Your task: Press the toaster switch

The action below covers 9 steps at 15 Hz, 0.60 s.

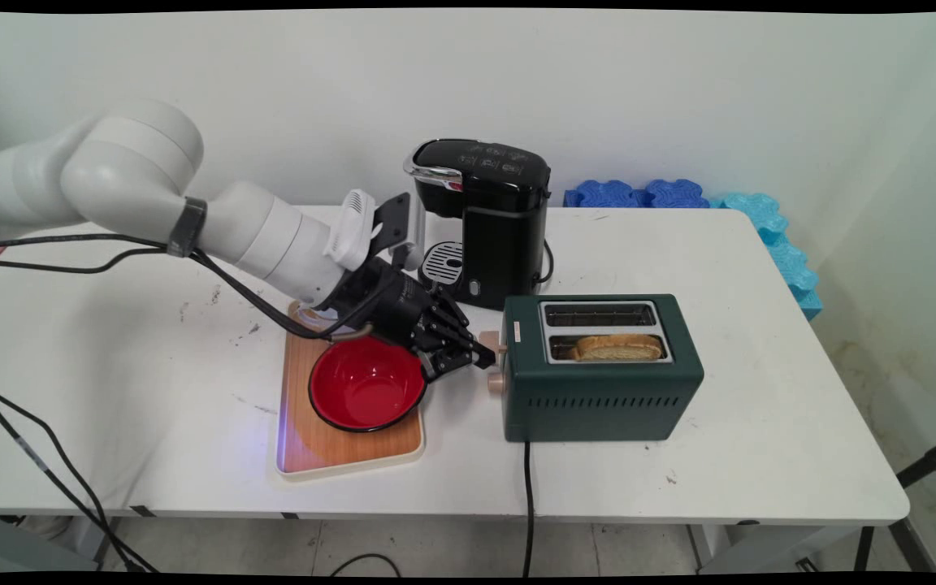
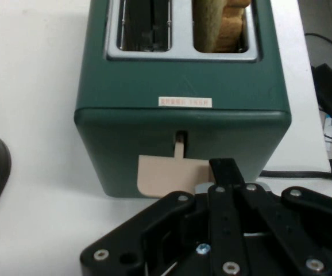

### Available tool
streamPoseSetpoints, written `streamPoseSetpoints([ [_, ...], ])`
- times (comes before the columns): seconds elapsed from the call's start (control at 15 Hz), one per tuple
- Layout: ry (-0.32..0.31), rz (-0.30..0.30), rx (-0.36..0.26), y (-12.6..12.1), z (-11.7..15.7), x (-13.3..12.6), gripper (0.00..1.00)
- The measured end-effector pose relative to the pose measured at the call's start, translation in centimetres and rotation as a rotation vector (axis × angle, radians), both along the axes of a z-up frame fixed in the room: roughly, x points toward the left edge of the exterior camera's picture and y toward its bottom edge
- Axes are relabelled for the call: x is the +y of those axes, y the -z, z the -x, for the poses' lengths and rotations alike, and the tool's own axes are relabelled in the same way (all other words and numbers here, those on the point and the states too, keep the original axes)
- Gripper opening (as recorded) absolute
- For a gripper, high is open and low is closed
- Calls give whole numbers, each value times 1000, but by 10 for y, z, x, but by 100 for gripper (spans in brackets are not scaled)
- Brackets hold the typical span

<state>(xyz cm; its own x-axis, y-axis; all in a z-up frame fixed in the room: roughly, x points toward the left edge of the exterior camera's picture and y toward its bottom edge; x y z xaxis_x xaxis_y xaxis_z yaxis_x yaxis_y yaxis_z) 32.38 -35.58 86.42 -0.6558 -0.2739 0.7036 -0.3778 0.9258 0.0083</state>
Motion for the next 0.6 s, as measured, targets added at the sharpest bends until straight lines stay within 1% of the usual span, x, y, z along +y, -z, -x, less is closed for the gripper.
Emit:
streamPoseSetpoints([
  [0.6,-4,3,-10,15,-1,0,0],
])
